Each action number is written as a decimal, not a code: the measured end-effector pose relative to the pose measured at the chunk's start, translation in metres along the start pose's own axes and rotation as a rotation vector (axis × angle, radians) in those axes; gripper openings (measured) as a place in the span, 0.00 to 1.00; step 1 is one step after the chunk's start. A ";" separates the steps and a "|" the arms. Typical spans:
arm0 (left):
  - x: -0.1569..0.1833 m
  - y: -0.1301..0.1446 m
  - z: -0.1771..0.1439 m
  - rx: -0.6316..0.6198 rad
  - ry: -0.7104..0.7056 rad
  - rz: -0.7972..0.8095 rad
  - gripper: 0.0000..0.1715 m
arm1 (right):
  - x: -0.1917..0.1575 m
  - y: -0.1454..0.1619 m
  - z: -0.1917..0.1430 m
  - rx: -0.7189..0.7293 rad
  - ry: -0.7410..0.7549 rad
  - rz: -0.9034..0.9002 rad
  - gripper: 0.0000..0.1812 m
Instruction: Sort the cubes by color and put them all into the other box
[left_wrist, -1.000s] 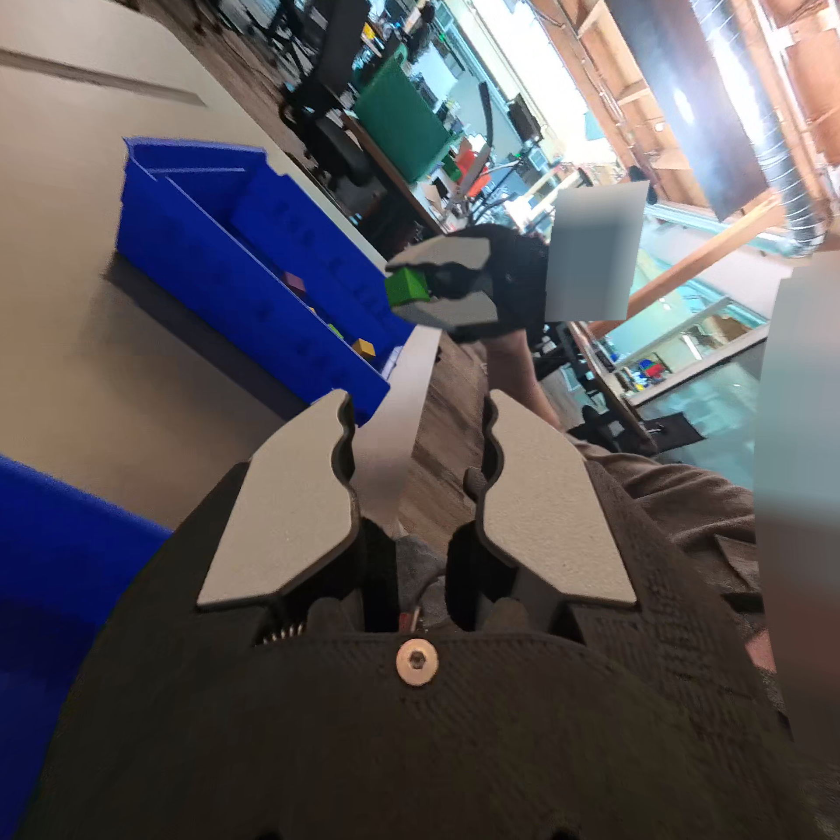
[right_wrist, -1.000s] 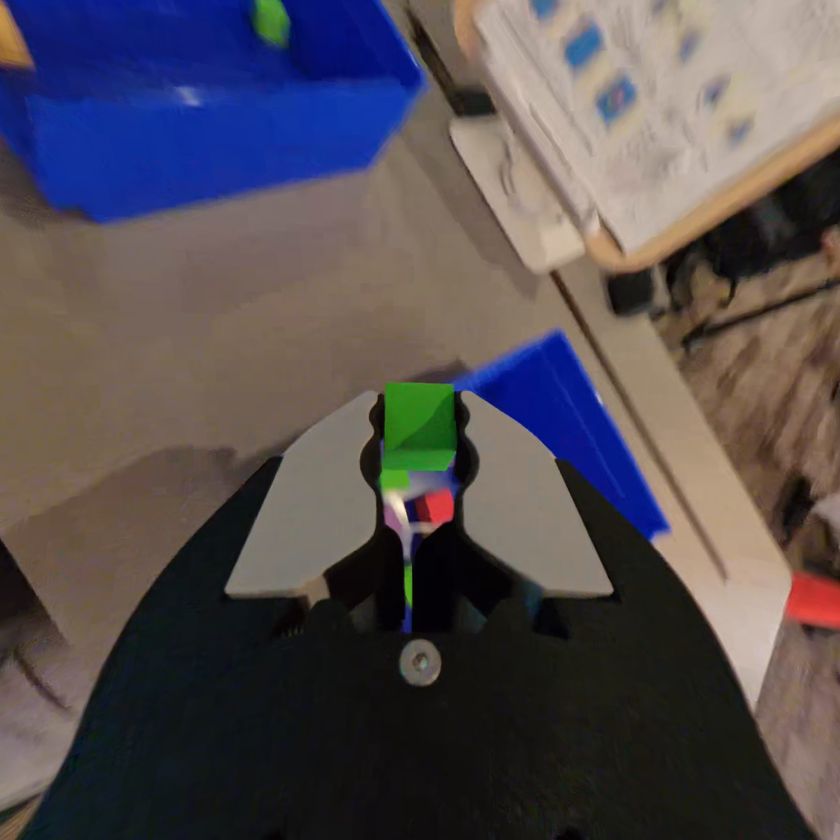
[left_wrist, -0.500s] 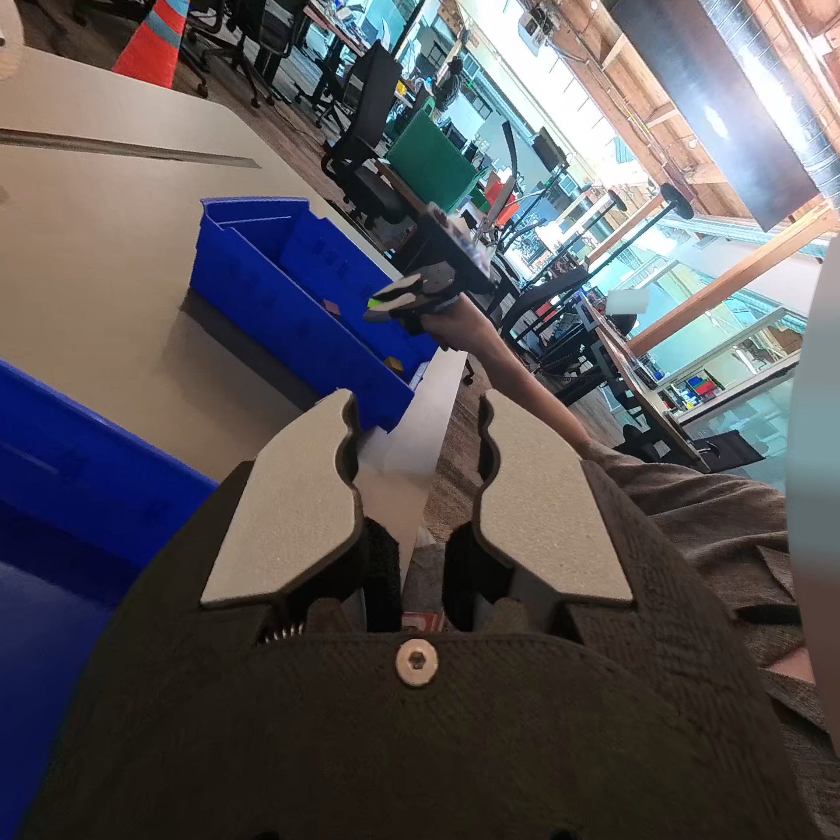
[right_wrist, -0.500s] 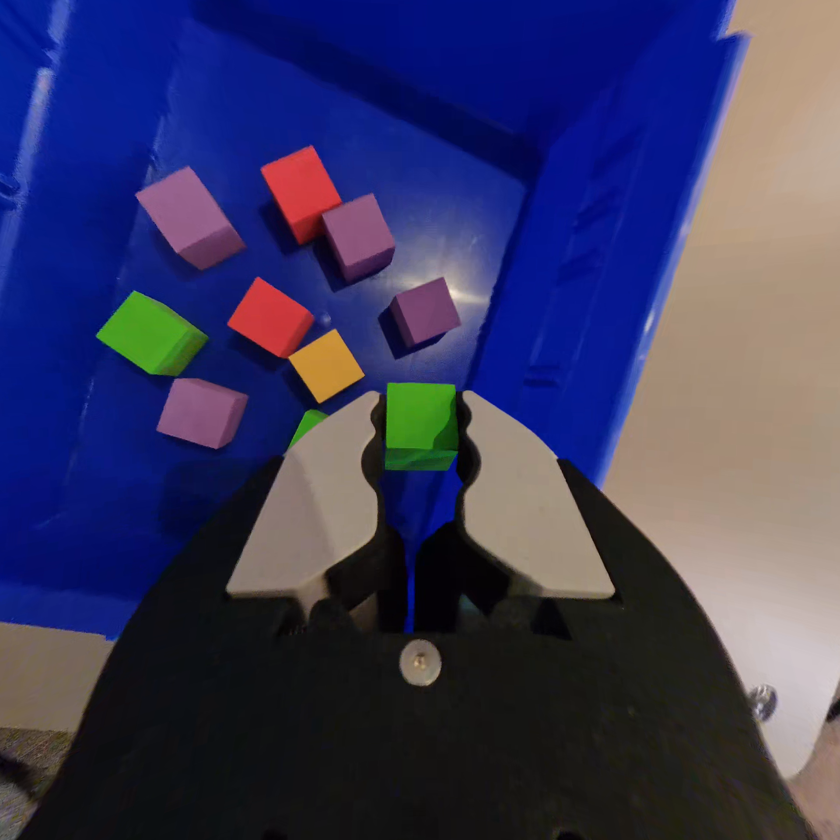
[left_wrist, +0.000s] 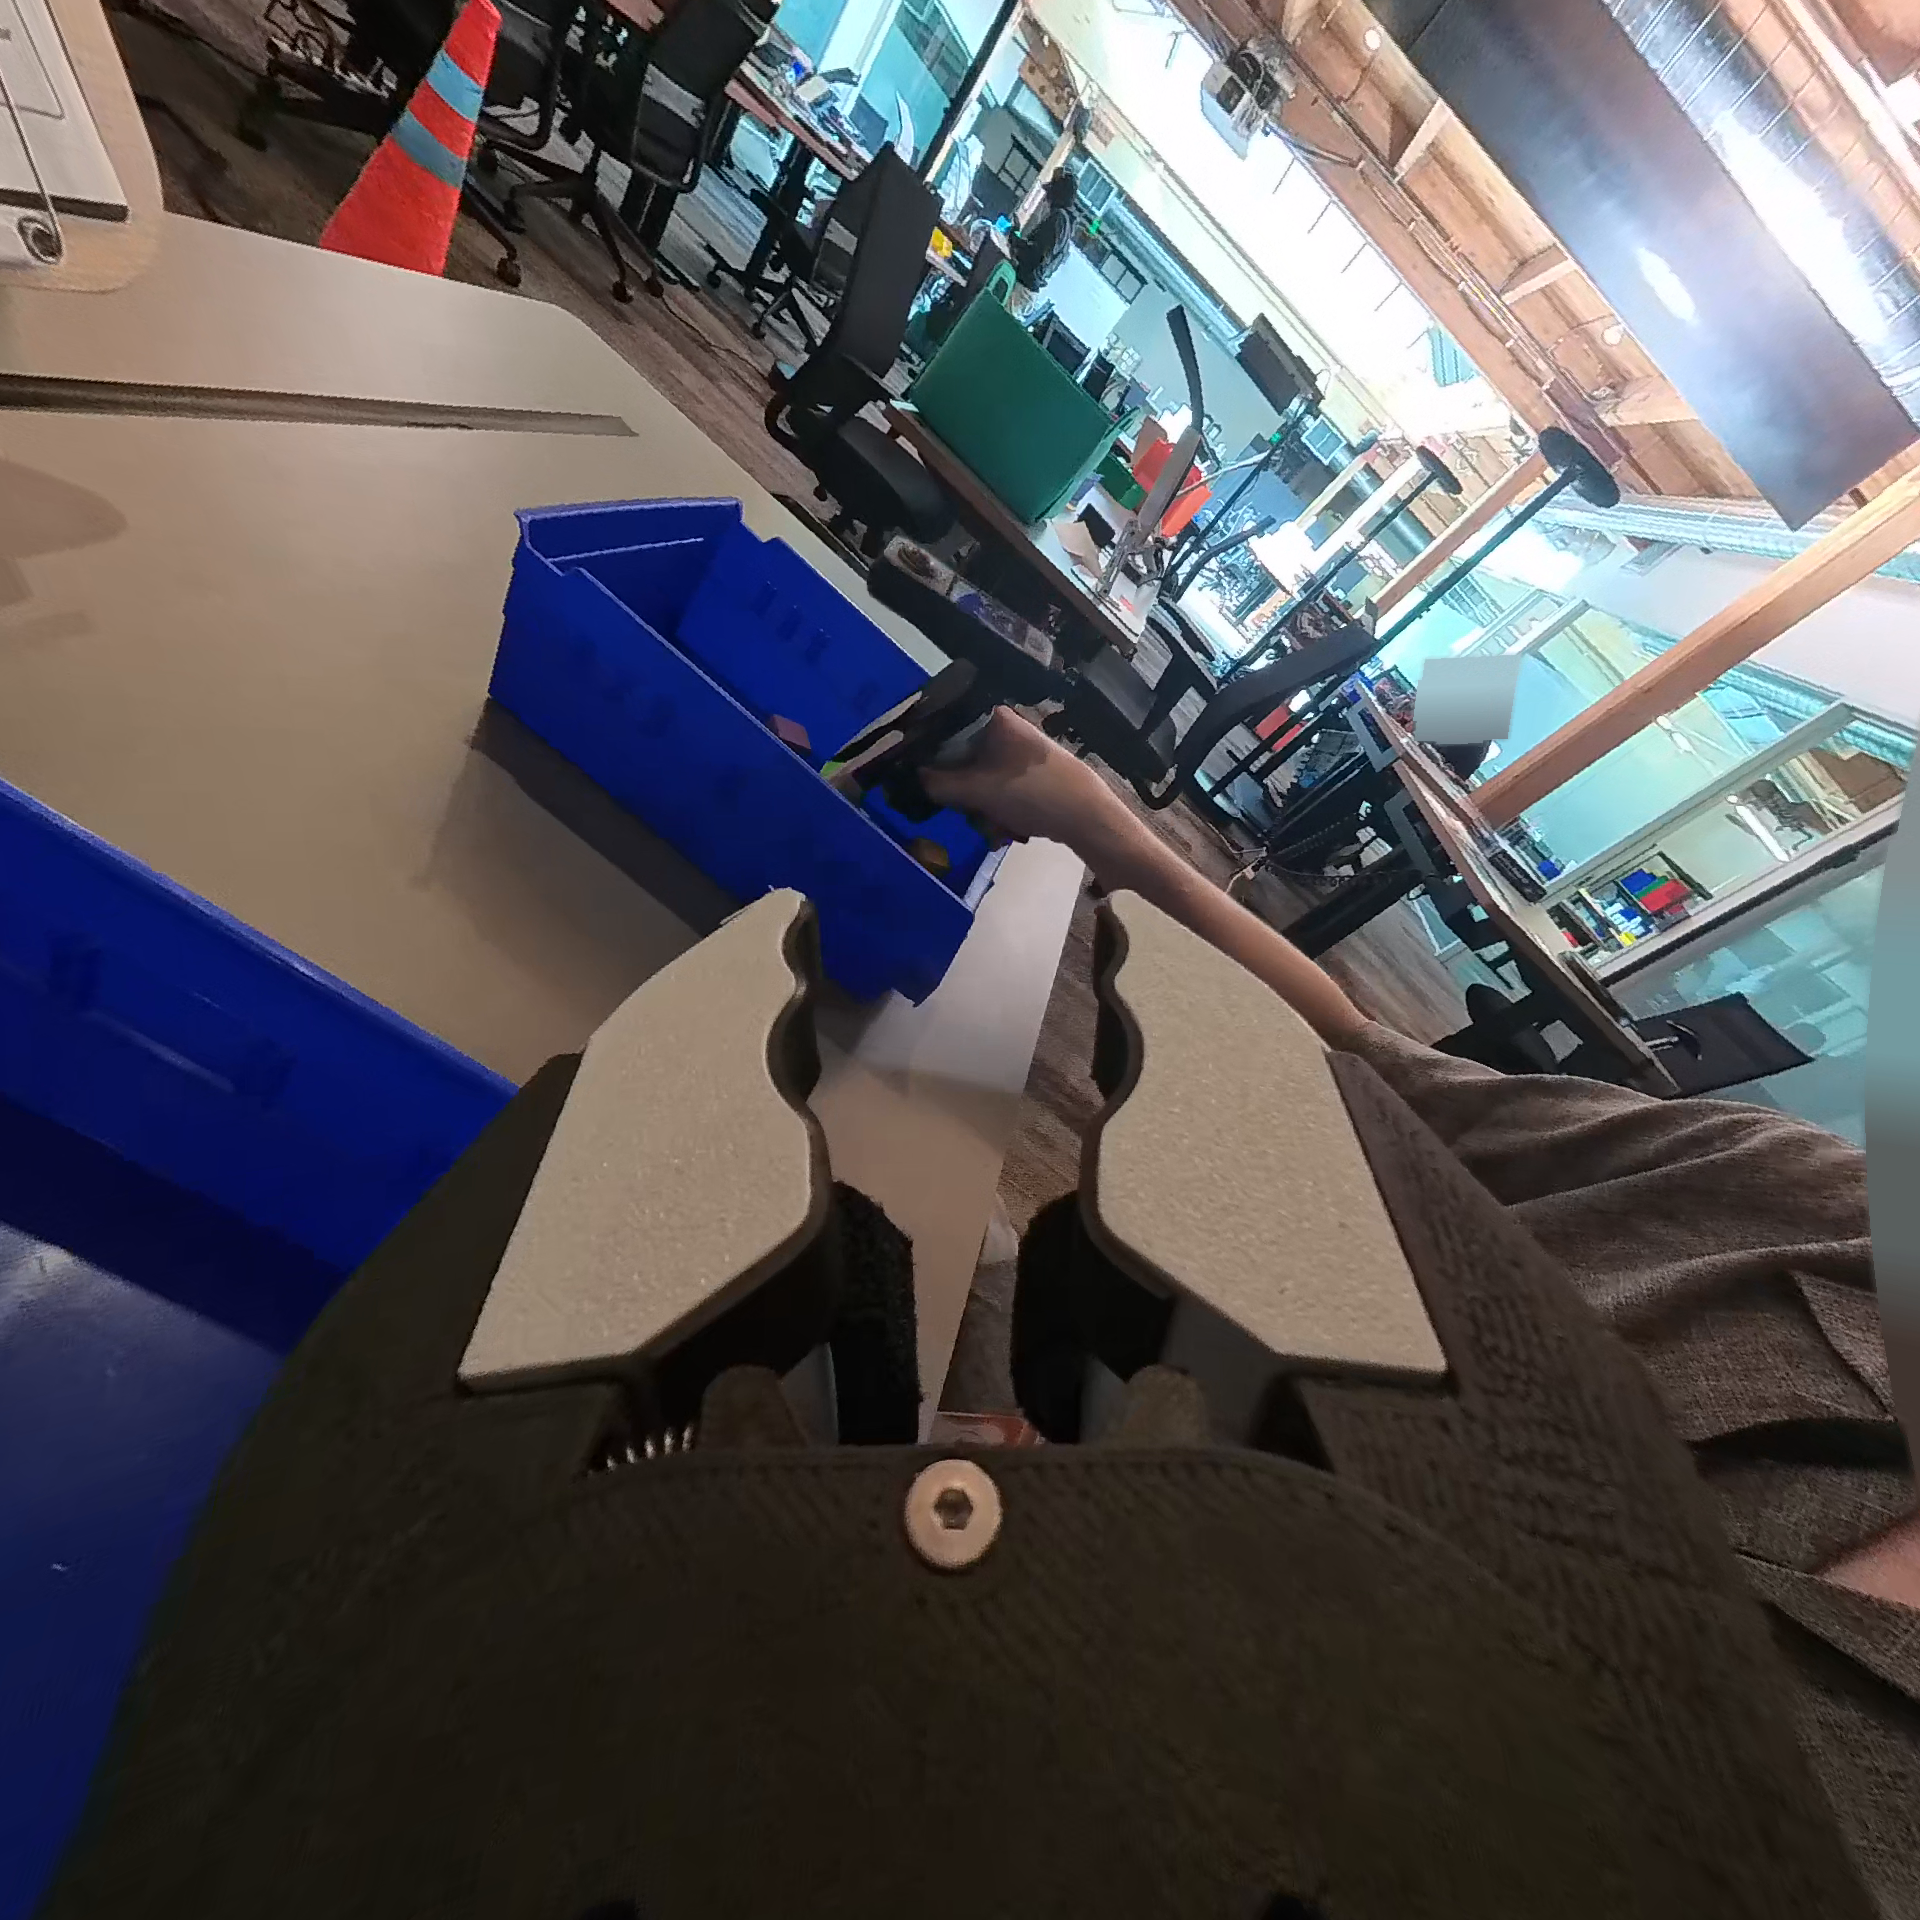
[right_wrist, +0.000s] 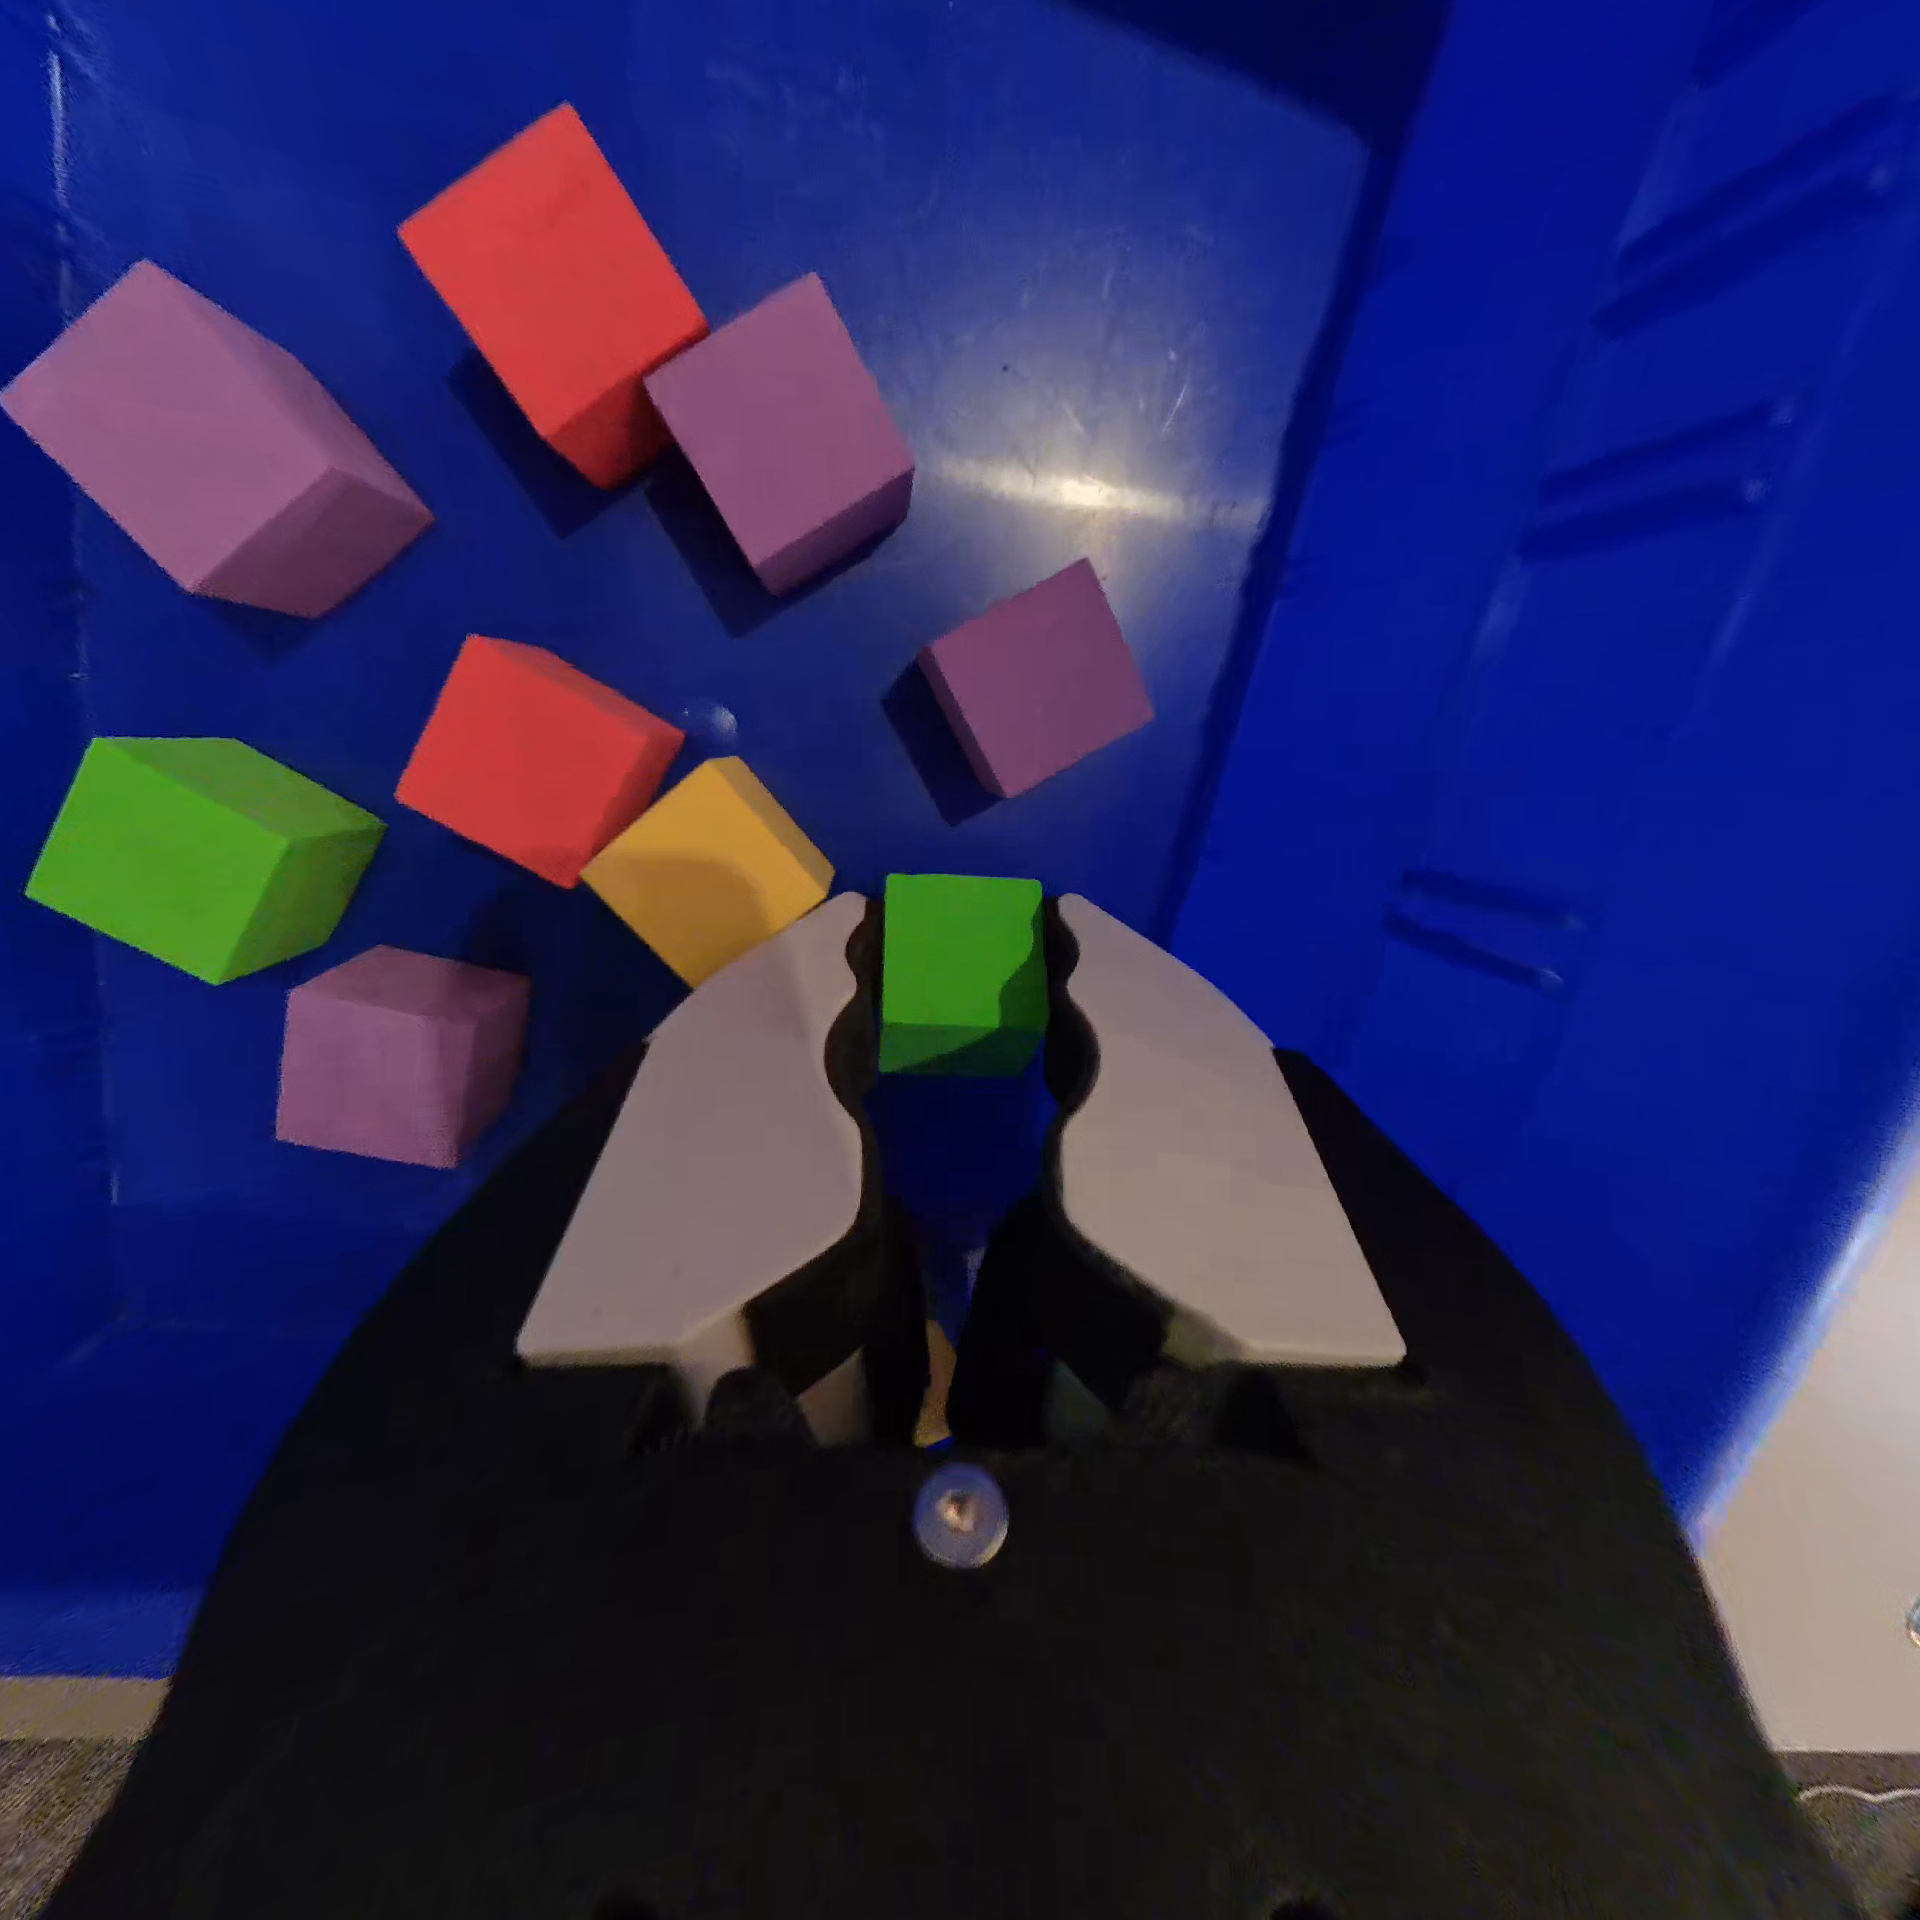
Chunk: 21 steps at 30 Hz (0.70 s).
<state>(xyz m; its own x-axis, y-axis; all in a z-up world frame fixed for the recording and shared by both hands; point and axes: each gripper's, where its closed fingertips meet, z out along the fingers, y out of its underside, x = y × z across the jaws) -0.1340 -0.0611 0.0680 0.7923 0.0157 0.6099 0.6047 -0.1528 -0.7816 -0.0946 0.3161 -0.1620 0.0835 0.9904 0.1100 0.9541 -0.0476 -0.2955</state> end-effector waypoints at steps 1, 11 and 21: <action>0.000 -0.001 -0.001 0.003 -0.001 0.003 0.30 | -0.003 0.000 0.000 -0.004 -0.014 -0.003 0.17; -0.040 0.000 -0.006 -0.020 -0.213 0.034 0.30 | -0.005 -0.036 -0.084 0.272 -0.016 -0.020 0.25; -0.204 0.001 -0.020 -0.258 -0.832 0.041 0.31 | -0.054 -0.041 -0.205 0.832 -0.085 -0.061 0.20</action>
<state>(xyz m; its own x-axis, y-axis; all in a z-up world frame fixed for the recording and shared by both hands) -0.2967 -0.0841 -0.0549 0.6760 0.7063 0.2100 0.6168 -0.3865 -0.6858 -0.0797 0.2382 0.0391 -0.0154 0.9962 0.0862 0.4302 0.0844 -0.8988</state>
